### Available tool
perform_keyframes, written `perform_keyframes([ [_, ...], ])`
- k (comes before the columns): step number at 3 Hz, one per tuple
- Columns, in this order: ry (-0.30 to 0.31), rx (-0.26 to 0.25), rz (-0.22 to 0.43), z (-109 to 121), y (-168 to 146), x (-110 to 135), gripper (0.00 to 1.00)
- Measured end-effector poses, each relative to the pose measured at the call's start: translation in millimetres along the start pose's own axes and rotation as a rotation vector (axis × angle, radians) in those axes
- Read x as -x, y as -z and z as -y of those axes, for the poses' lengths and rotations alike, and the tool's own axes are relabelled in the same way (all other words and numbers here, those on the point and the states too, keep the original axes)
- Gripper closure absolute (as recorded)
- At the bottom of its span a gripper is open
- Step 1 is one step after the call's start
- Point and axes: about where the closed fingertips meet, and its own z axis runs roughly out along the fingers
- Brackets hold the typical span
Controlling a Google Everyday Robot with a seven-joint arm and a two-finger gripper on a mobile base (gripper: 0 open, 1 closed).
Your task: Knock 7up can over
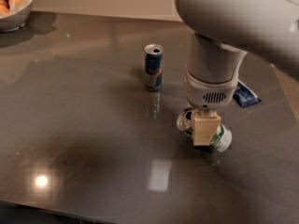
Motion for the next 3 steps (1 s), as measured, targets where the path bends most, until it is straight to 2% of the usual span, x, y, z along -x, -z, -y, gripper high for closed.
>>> perform_keyframes([
  [1,0.001,-0.014,0.009,3.4,0.9,2.6,0.12],
  [2,0.002,-0.025,0.016,5.7,1.3,4.7,0.0],
  [3,0.002,-0.025,0.016,5.7,1.3,4.7,0.0],
])
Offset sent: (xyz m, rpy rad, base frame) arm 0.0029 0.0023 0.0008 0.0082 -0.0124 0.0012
